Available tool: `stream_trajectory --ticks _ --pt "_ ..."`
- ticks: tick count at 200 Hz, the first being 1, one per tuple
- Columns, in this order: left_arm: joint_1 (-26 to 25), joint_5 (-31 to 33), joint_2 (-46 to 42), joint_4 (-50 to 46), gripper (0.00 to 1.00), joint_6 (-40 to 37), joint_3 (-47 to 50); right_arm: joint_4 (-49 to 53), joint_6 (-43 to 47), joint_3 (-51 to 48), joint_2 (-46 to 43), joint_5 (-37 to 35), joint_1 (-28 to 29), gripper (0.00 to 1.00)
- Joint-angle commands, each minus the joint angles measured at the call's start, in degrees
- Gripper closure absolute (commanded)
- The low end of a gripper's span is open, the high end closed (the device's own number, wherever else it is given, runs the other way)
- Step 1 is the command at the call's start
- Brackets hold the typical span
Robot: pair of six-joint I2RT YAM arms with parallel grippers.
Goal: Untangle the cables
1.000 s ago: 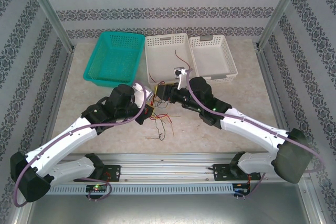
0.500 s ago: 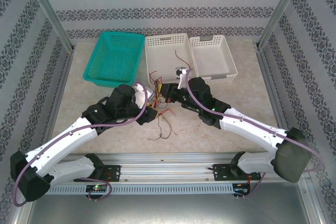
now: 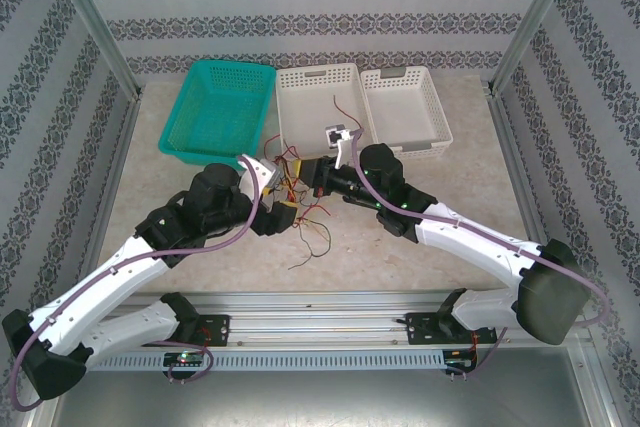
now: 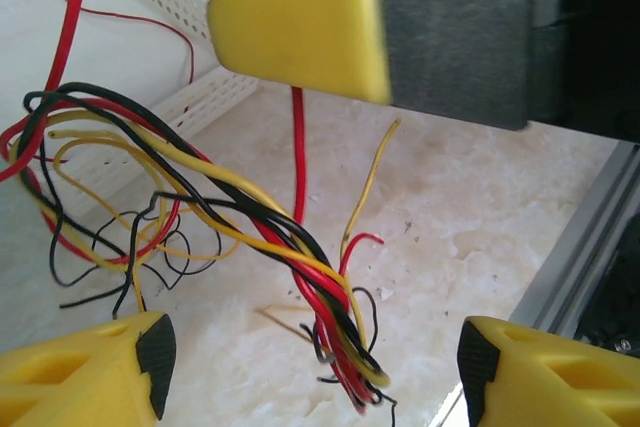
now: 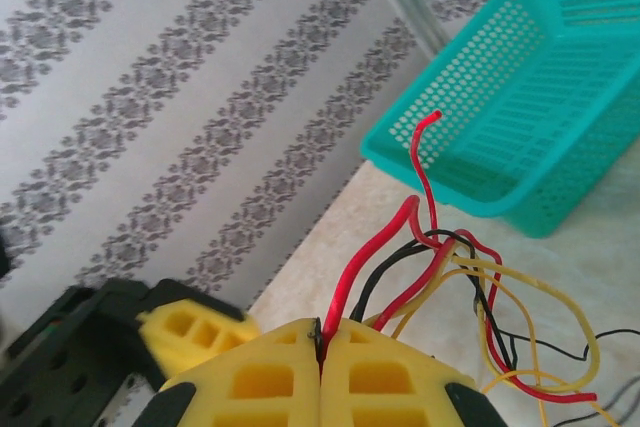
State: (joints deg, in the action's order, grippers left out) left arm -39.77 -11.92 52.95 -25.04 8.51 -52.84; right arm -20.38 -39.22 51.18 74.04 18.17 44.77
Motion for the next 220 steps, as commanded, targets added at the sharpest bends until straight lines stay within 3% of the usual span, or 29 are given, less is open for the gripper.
stream_trajectory --ticks 1,11,38,138,164,182,197,220 --pt "1.58 3.06 -1.74 2.75 0.23 2.14 0.71 -4.96 0.58 0.54 0.40 6.25 0.41 1.00" --pt "2.17 4.10 -2.12 2.80 0.24 2.61 0.65 -4.76 0.80 0.76 0.49 7.49 0.56 1.00" --pt "2.85 3.83 -3.11 3.51 0.37 3.09 1.23 -4.68 0.86 -0.07 0.32 8.02 0.76 1.00" --pt "4.50 8.14 -3.62 4.65 0.33 5.92 1.86 -4.67 2.48 1.11 2.24 15.16 2.95 1.00" --pt "4.66 6.99 -2.77 4.53 0.42 5.99 1.69 -4.99 2.72 1.20 2.42 15.26 3.21 1.00" --pt "4.79 5.16 -2.12 4.69 0.53 5.86 1.59 -5.11 2.81 1.01 2.08 14.68 3.22 1.00" --pt "4.79 4.19 -1.51 4.58 0.53 5.81 1.43 -5.02 3.44 0.68 1.52 13.81 3.21 1.00" --pt "4.80 3.20 -0.98 4.46 0.43 5.77 1.17 -5.31 3.97 -0.22 0.28 11.77 3.21 1.00"
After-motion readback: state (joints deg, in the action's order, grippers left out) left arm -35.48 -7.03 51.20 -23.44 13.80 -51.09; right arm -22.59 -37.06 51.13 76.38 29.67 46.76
